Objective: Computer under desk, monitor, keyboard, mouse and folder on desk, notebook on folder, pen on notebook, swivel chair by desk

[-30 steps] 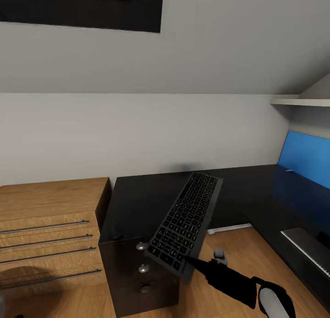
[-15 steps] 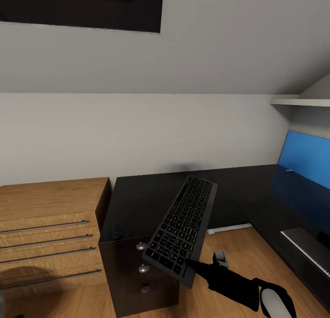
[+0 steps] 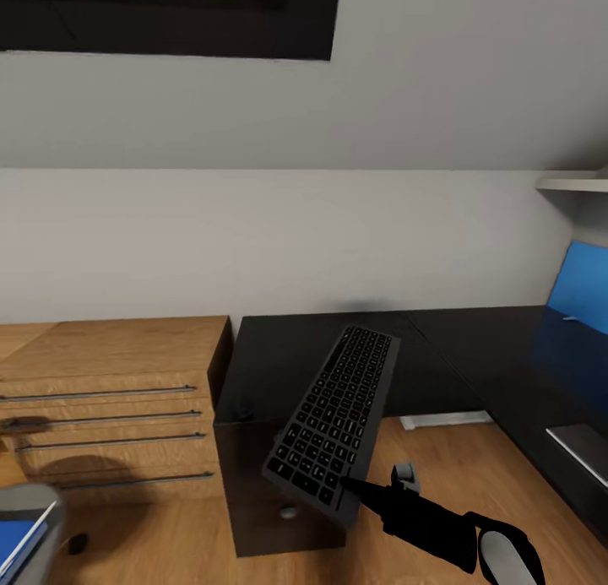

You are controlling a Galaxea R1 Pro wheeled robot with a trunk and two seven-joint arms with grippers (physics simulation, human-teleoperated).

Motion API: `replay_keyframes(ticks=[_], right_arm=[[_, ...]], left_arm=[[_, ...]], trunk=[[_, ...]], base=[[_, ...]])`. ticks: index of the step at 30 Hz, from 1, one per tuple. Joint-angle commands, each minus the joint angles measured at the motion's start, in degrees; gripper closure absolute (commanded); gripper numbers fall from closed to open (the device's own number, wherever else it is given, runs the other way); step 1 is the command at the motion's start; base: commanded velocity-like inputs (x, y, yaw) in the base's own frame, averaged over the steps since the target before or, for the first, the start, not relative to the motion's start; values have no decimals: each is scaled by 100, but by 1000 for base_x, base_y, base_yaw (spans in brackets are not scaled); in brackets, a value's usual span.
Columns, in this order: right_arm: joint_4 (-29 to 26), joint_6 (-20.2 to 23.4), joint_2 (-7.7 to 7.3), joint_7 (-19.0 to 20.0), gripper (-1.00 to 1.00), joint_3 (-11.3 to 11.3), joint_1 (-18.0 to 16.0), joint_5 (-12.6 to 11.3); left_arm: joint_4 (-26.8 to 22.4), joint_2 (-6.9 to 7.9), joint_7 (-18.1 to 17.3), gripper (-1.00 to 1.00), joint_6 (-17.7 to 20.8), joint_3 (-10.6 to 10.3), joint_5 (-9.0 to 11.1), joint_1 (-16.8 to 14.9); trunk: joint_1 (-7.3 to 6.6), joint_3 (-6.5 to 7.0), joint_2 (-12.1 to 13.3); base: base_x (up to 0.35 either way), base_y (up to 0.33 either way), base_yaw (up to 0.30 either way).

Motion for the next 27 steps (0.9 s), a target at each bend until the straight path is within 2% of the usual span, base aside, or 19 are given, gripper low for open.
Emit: replay_keyframes(ticks=[1, 6, 11, 27], right_arm=[[0, 20, -5, 23, 100, 0, -3, -13], [-2, 20, -2, 22, 100, 0, -3, -13], [5, 20, -14, 36, 100, 0, -3, -13], [6, -4, -4, 45, 100, 8, -3, -19]], left_arm=[[-6, 5, 48, -100, 9, -37, 43, -6], [-6, 6, 48, -100, 8, -37, 43, -6], [-6, 6, 48, -100, 8, -36, 43, -6], [66, -10, 48, -100, 8, -50, 39, -6]], trunk=[[-4, -11, -4], [-4, -40, -4], [-4, -66, -4], [-4, -68, -4]], base=[[-315, 0, 236], [-289, 0, 227], [-60, 0, 155], [-1, 0, 4]])
